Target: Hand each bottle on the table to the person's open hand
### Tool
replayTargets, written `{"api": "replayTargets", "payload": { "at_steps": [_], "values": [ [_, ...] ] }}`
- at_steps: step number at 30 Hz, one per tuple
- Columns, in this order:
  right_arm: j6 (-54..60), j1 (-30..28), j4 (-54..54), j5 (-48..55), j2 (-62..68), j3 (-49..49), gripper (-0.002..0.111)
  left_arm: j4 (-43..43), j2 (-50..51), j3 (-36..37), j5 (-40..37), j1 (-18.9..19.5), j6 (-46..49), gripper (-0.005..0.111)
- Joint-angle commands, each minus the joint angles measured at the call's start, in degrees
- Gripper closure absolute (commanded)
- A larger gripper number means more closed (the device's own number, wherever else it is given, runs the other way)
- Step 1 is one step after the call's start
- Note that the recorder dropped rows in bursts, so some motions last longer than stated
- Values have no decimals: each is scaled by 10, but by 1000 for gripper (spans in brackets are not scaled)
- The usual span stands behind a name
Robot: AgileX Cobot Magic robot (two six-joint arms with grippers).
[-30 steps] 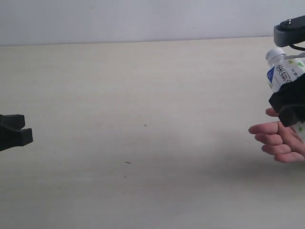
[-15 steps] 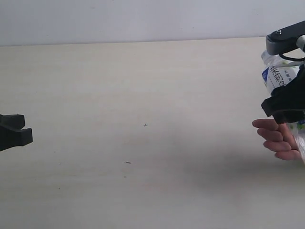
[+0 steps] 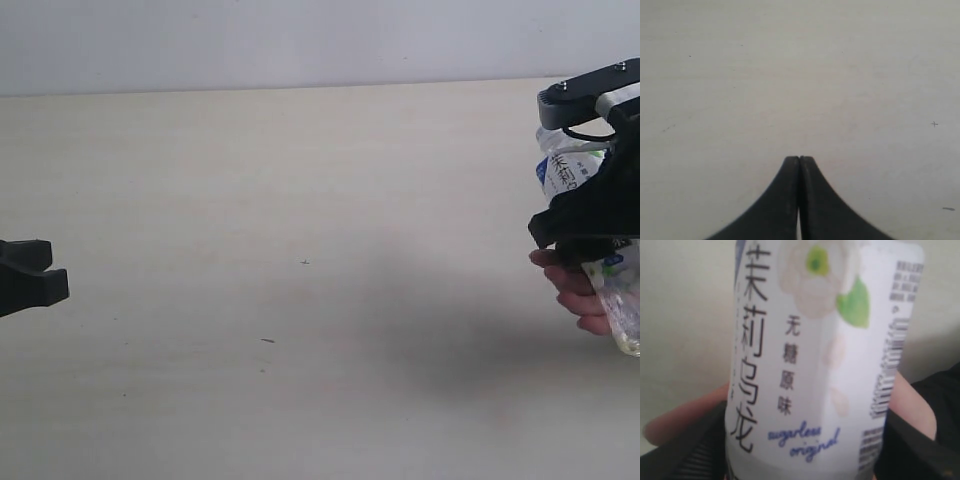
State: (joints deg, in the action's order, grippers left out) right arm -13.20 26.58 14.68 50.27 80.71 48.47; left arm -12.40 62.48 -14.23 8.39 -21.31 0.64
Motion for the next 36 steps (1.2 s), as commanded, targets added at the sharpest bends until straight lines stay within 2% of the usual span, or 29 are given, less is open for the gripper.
{"api": "replayTargets", "payload": {
  "at_steps": [1, 3, 5, 16, 25, 29, 31, 33, 36],
  "values": [
    [-5, 1, 4, -7, 2, -1, 38, -5, -5, 2, 1, 2, 0, 107],
    [-5, 1, 4, -7, 2, -1, 26, -5, -5, 2, 1, 2, 0, 107],
    [-5, 1, 4, -7, 2, -1, 22, -5, -5, 2, 1, 2, 0, 107],
    [-5, 1, 9, -13, -33, -1, 22, -5, -5, 2, 1, 2, 0, 107],
    [-5, 1, -3, -35, -144, -1, 22, -5, -5, 2, 1, 2, 0, 107],
    [16, 1, -63, -32, -223, -1, 22, -5, -5, 2, 1, 2, 0, 107],
    [50, 1, -115, -30, -263, -3, 26, -5, -5, 2, 1, 2, 0, 107],
    [98, 1, -162, -36, -300, -14, 35, -5, -5, 2, 1, 2, 0, 107],
    [158, 1, -239, -55, -355, -43, 61, -5, -5, 2, 1, 2, 0, 107]
  ]
}}
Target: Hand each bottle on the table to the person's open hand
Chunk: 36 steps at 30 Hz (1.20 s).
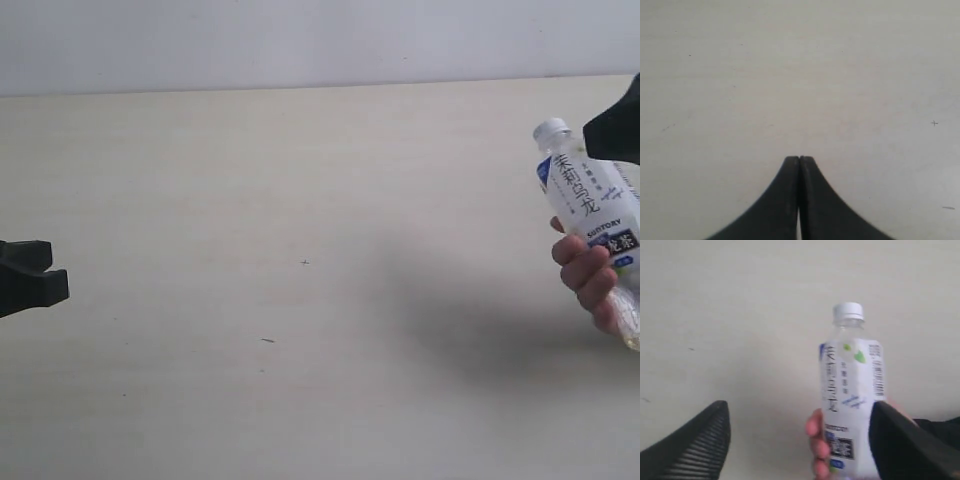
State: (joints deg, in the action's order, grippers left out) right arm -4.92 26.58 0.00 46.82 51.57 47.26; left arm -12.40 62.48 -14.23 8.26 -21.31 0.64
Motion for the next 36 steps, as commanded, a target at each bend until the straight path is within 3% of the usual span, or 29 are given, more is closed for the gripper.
{"api": "replayTargets", "payload": {
  "at_steps": [1, 5, 14, 36],
  "values": [
    [97, 1, -124, -27, -83, -43, 71, -5, -5, 2, 2, 2, 0, 107],
    [174, 1, -267, -77, -150, -89, 108, -5, -5, 2, 2, 2, 0, 107],
    [184, 1, -304, -94, -216, -108, 108, -5, -5, 2, 2, 2, 0, 107],
    [184, 1, -304, -94, -217, -108, 108, -5, -5, 2, 2, 2, 0, 107]
  ]
}}
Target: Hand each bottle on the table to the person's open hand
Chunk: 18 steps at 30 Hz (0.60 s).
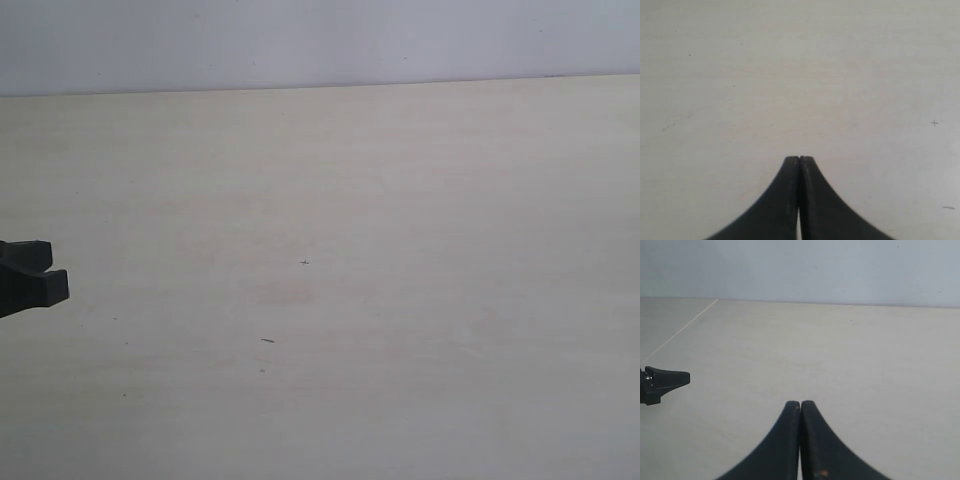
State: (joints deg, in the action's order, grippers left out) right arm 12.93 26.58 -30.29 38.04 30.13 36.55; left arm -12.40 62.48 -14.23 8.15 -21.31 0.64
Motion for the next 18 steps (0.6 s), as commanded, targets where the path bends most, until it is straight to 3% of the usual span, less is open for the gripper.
{"api": "replayTargets", "payload": {
  "at_steps": [1, 8, 12, 18],
  "values": [
    [5, 1, -2, -6, -3, -1, 108, -5, -5, 2, 3, 2, 0, 107],
    [5, 1, -2, -6, -3, -1, 108, -5, -5, 2, 3, 2, 0, 107],
    [89, 1, 41, -57, -3, -1, 108, -5, -5, 2, 3, 2, 0, 107],
    [95, 1, 40, -66, -1, -1, 108, -5, -5, 2, 3, 2, 0, 107]
  ]
}}
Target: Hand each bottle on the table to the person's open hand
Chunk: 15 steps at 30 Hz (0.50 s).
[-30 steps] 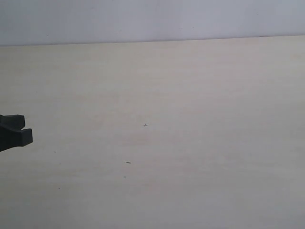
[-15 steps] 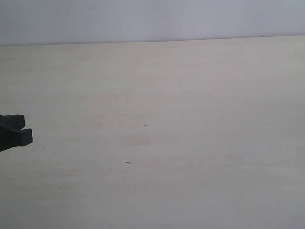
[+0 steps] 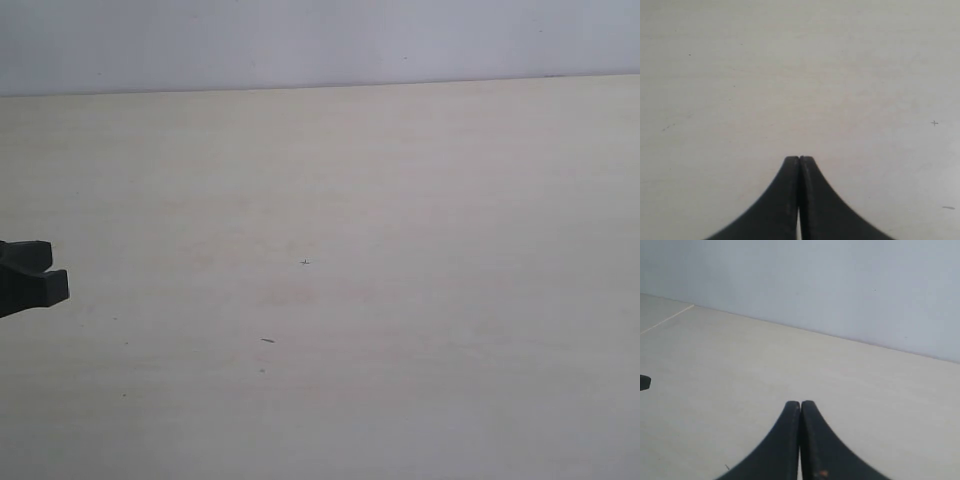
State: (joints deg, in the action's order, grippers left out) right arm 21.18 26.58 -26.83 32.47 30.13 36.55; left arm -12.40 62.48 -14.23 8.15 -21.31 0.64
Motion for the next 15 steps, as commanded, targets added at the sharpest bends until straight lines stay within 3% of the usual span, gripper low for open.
{"api": "replayTargets", "payload": {
  "at_steps": [1, 8, 15],
  "values": [
    [13, 1, 3, -10, -1, -1, 108, -5, -5, 2, 3, 2, 0, 107],
    [81, -4, 60, -62, -54, -25, 108, -5, -5, 2, 3, 2, 0, 107],
    [92, -57, 62, -159, -134, -119, 108, -5, -5, 2, 3, 2, 0, 107]
  ]
}}
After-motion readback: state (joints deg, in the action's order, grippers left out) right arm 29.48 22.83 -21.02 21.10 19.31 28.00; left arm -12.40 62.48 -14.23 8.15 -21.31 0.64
